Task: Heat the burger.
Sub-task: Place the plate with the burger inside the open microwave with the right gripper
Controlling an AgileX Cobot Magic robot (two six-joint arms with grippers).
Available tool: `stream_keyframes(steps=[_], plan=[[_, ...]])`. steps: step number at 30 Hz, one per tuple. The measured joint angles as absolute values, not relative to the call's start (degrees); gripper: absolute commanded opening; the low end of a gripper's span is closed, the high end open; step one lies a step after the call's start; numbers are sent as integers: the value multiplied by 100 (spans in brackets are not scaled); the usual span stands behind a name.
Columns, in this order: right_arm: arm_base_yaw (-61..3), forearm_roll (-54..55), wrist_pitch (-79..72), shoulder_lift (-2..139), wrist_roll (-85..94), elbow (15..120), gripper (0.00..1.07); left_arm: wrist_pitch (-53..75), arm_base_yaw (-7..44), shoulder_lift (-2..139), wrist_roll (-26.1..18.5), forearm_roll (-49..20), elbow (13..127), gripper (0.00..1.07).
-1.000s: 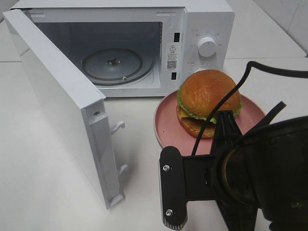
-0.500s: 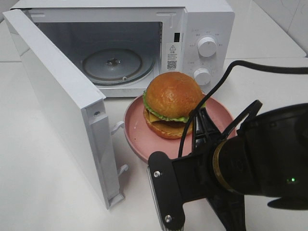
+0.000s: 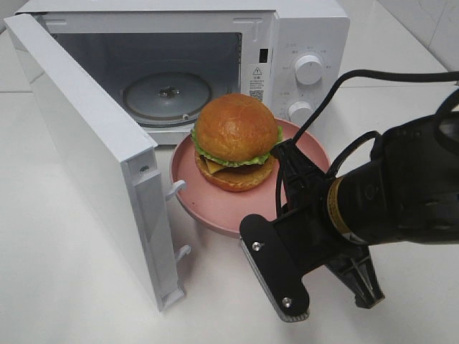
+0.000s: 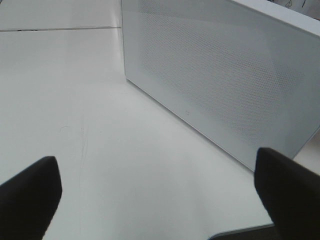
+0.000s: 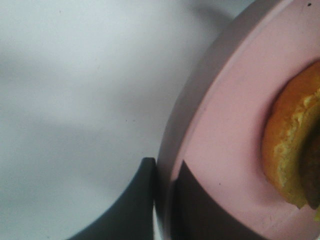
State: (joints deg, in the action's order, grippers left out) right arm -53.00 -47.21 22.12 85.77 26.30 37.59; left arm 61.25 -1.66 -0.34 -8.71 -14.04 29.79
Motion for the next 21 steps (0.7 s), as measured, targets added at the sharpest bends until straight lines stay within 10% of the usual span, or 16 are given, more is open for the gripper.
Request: stream_keyframes(steps=[21], plan=[[-4074,-1908,1725,8577,7443,3890,0,6125,-166,-34,-871,-1404,2979,99]])
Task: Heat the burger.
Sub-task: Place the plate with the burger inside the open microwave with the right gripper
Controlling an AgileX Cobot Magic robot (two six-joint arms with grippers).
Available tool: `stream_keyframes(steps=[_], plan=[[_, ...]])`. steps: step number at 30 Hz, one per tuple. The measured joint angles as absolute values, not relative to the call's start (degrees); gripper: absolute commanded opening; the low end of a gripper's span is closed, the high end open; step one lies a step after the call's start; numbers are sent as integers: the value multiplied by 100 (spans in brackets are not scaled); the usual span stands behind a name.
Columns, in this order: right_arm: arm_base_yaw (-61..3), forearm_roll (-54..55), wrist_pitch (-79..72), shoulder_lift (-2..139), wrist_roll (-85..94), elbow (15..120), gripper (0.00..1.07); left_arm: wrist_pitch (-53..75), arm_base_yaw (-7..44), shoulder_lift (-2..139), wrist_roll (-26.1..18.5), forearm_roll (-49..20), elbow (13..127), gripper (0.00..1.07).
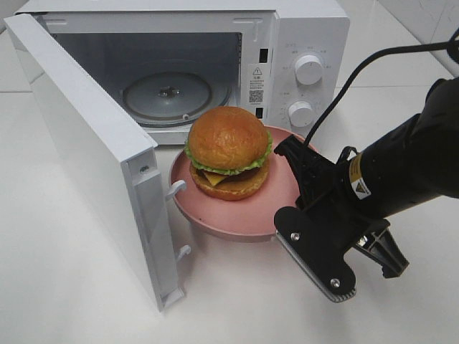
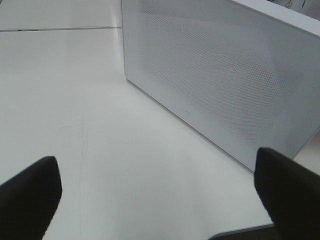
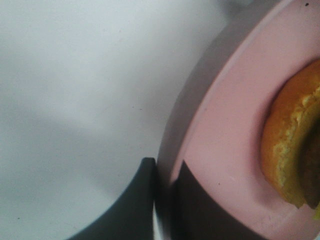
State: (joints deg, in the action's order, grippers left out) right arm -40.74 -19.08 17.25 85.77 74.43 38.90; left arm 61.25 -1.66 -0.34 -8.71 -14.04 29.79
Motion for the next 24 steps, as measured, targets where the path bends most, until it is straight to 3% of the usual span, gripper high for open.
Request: stream_keyframes(steps=[6,24], plan=[[-3839,-1369,1707,8577,8251,4022,0,6125,-166,-34,-871,-1404,2979,99],[-3839,-1364,1478,8726,8314,4108,0,6125,-166,-34,-871,-1404,2979,99]])
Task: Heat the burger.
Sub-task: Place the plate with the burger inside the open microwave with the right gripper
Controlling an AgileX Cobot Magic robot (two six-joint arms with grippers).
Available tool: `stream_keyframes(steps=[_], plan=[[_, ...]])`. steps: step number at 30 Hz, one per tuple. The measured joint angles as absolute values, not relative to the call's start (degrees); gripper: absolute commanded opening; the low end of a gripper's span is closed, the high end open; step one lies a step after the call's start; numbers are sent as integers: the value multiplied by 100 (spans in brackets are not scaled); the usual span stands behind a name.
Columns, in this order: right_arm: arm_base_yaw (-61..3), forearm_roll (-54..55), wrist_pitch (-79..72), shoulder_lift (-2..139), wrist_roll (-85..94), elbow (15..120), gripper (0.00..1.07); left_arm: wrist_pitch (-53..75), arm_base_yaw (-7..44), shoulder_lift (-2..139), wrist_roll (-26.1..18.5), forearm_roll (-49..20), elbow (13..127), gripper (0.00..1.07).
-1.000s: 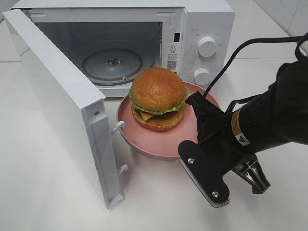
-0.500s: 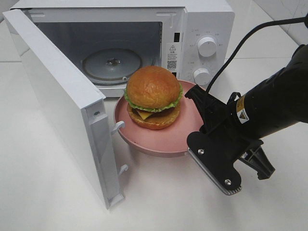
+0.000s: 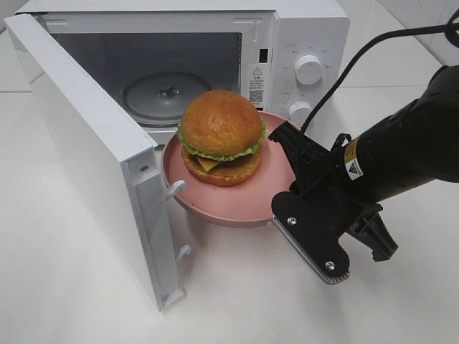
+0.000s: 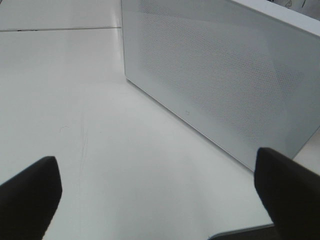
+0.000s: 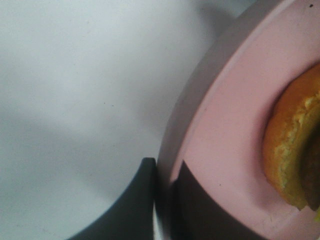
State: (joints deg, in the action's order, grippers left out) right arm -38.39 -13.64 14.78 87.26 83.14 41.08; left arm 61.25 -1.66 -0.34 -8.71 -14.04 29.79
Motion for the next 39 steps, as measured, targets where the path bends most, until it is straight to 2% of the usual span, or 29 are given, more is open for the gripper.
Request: stream_keyframes(steps=[39], plan=[[-3942,-1329,2045,10560,8153,6303,0,6125,-166,-34,-871,-1404,2979,99]])
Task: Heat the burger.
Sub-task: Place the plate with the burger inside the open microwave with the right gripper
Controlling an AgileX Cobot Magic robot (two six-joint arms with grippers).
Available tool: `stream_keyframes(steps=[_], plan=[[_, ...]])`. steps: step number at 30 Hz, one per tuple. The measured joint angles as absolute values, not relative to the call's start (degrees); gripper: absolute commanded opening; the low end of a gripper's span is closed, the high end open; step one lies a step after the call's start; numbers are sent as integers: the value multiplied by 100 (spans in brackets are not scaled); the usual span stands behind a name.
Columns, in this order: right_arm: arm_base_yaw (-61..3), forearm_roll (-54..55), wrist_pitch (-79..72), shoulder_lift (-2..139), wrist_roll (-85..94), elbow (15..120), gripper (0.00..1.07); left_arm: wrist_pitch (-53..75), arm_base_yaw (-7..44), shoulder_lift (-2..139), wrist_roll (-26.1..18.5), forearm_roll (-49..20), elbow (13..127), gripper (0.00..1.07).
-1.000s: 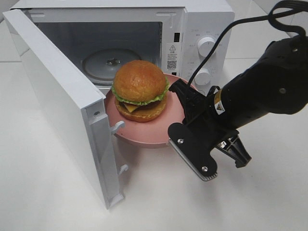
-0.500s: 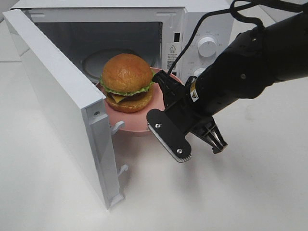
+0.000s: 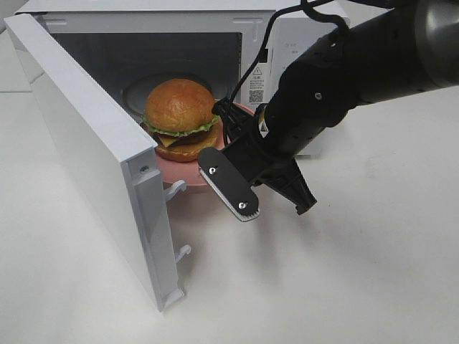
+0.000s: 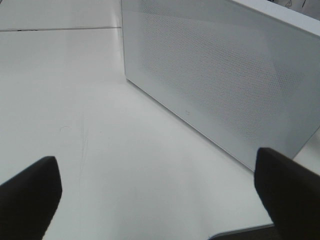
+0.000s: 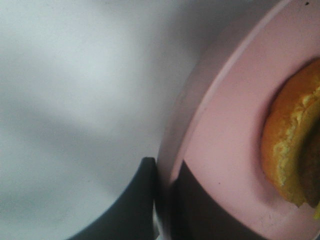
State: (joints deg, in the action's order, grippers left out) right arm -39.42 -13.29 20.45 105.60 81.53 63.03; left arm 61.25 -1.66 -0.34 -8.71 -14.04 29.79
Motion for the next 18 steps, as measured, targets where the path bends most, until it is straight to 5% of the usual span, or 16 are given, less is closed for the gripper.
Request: stream_keyframes(steps=[18], plan=[[-3988,-1673,2292,11115,7546,7368,0,6125,-166,-34,-871,-1404,2979,99]])
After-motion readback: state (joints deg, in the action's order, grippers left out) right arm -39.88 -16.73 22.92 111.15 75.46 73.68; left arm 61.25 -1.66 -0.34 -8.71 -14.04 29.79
